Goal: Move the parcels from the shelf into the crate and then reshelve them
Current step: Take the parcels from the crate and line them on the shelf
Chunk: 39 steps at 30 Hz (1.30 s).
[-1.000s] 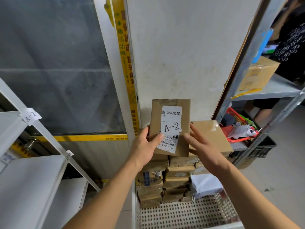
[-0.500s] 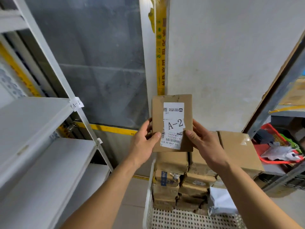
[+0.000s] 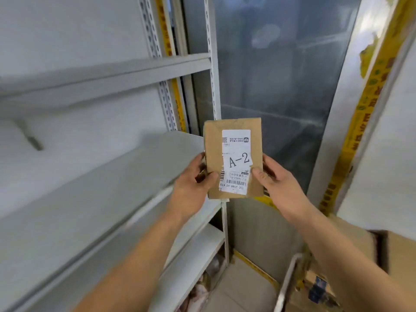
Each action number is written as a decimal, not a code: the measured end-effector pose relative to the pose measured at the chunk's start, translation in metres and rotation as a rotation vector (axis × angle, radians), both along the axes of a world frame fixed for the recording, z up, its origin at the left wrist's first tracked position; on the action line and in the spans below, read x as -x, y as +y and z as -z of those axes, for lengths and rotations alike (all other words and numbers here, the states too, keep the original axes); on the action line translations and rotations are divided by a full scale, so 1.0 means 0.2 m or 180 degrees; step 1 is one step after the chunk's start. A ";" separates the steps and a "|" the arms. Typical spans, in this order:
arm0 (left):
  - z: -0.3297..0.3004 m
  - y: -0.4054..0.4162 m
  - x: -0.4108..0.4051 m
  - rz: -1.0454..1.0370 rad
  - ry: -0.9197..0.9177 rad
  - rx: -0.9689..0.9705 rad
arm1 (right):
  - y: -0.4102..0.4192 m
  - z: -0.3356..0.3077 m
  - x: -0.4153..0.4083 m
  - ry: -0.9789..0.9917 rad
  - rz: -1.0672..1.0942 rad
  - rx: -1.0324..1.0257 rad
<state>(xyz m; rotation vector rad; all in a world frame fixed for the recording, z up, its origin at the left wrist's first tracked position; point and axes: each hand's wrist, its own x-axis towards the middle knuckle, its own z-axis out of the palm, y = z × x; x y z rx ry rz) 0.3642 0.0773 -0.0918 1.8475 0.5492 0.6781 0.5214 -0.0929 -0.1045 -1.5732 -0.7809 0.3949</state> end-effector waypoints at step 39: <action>0.19 1.83 -0.46 -0.1695 -0.0142 0.0179 | 2.41 0.16 -0.73 0.0150 -0.1188 0.0346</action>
